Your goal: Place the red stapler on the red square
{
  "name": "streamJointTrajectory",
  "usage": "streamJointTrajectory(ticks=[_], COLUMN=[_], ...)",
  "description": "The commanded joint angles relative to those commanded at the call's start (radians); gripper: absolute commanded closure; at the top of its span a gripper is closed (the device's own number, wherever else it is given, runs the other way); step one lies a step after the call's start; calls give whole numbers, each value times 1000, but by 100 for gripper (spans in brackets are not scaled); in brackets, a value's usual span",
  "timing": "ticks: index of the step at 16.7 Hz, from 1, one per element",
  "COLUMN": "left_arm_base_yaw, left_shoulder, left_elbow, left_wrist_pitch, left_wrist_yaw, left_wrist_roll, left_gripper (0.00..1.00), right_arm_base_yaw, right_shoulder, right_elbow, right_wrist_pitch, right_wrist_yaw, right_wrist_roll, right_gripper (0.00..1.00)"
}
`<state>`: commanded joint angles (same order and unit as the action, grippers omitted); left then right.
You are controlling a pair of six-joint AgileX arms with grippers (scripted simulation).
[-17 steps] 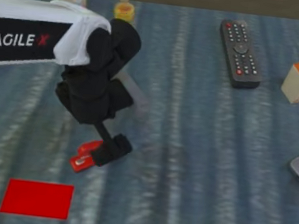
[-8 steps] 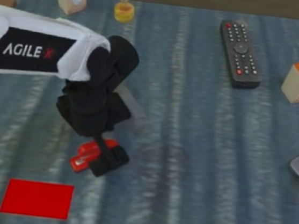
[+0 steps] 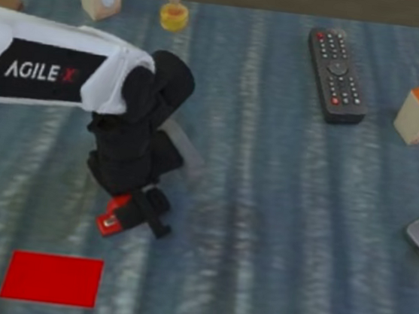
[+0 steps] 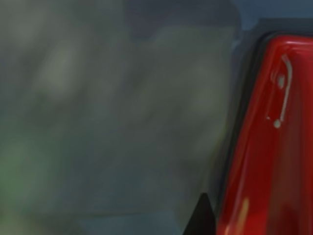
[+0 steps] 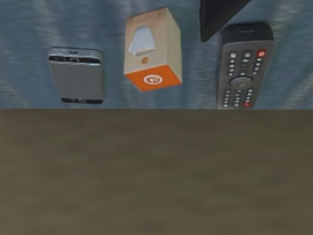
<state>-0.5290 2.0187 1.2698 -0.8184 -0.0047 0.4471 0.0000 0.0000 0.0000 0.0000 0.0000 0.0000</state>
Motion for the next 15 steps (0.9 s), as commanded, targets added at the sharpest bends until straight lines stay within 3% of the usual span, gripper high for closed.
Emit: streamJointTrajectory(ticks=[3,4,15], left_arm_base_yaw=[0,0,1], left_shoulder=[0,0,-12], left_elbow=[0,0,36], left_wrist_pitch=[0,0,-41], left_wrist_yaw=[0,0,0], left_wrist_roll=[0,0,1], left_gripper=[98,100,100], right_arm_base_yaw=[0,0,0], right_shoulder=[0,0,0], right_elbow=[0,0,0], right_wrist_pitch=[0,0,0], right_wrist_yaw=[0,0,0], right_wrist_roll=[0,0,0], right_gripper=[0,0,0])
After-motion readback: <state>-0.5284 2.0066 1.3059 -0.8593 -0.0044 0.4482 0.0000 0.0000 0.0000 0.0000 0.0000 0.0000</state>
